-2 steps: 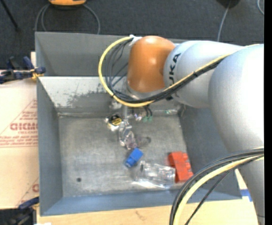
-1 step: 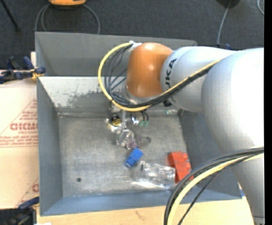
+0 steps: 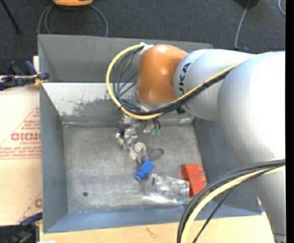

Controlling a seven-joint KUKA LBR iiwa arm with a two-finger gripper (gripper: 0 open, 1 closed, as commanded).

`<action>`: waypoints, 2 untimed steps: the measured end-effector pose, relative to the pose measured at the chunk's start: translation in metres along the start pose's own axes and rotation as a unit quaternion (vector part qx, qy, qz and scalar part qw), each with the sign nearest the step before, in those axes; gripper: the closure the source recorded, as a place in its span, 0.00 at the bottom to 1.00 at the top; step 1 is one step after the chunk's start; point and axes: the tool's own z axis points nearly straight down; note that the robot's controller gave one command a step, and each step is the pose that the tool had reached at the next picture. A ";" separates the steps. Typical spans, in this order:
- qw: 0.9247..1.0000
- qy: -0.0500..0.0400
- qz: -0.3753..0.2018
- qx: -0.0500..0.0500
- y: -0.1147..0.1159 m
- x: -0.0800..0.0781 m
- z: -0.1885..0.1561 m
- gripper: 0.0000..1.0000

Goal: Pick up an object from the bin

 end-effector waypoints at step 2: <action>0.994 0.002 -0.109 0.003 -0.113 0.022 -0.201 1.00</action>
Offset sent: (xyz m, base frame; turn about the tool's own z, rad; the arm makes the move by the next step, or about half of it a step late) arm -0.0256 -0.1060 0.0770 -0.2355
